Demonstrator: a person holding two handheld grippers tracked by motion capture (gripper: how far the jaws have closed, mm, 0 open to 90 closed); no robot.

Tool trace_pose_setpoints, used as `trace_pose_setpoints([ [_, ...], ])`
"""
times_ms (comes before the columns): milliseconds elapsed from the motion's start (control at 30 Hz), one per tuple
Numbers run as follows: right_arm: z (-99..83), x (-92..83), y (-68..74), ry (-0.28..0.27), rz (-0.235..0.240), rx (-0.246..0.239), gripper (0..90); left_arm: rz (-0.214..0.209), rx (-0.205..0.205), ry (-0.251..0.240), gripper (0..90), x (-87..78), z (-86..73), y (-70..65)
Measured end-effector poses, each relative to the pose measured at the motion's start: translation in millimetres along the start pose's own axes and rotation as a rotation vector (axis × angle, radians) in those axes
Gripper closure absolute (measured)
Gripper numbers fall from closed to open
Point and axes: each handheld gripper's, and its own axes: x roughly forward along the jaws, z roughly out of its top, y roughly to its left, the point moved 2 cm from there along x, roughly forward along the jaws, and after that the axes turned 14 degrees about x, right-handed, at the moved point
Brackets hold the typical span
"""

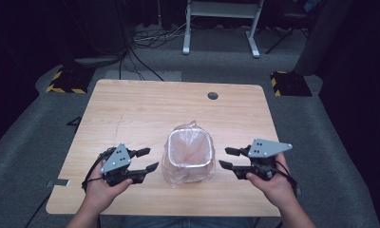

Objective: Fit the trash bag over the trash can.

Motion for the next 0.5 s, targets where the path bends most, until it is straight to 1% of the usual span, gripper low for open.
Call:
trace_pose_setpoints([
  [33, 5.9, 2.5, -3.2, -0.011, -0.008, 0.016, 49.6, 0.011, -0.013, -0.003, 43.8, 2.7, 4.9, 4.0],
  [67, 10.6, 5.4, -5.6, -0.014, -0.015, 0.027, 48.9, 0.018, -0.015, 0.000, 43.4, 4.7, 9.2, 7.3],
  [100, 14.1, 8.0, -7.4, -0.016, -0.027, 0.031, 48.5, 0.021, -0.032, -0.004, 42.5, 8.3, 15.3, 10.4],
  [133, 18.6, 11.9, -9.3, -0.016, -0.037, 0.034, 48.5, 0.027, -0.032, -0.001, 41.8, 12.4, 23.2, 15.2],
  [200, 26.6, 20.5, -12.5, -0.014, -0.041, 0.038, 47.5, 0.030, -0.023, 0.007, 41.2, 20.0, 32.6, 21.2],
  [233, 30.0, 25.2, -14.0, -0.014, -0.044, 0.038, 46.7, 0.024, -0.028, 0.011, 40.9, 25.2, 36.7, 23.2],
  [300, 35.1, 34.5, -17.0, -0.010, -0.063, 0.042, 44.6, 0.027, -0.014, 0.031, 39.4, 35.5, 42.9, 27.2],
  [333, 37.2, 39.2, -18.4, -0.007, -0.067, 0.040, 44.3, 0.018, -0.015, 0.041, 38.5, 40.7, 45.2, 27.8],
  [400, 40.6, 48.6, -21.4, 0.004, -0.081, 0.041, 41.8, 0.010, -0.004, 0.062, 37.7, 50.9, 48.9, 29.0],
  [433, 42.1, 53.5, -22.6, 0.008, -0.091, 0.041, 39.7, 0.000, -0.014, 0.070, 37.3, 56.3, 50.5, 28.3],
  [467, 43.6, 58.4, -23.5, 0.018, -0.102, 0.038, 38.4, 0.004, 0.001, 0.092, 36.3, 61.9, 51.9, 28.9],
  [500, 45.2, 64.8, -23.9, 0.030, -0.108, 0.032, 36.6, 0.003, 0.008, 0.103, 35.3, 66.3, 52.7, 28.6],
])
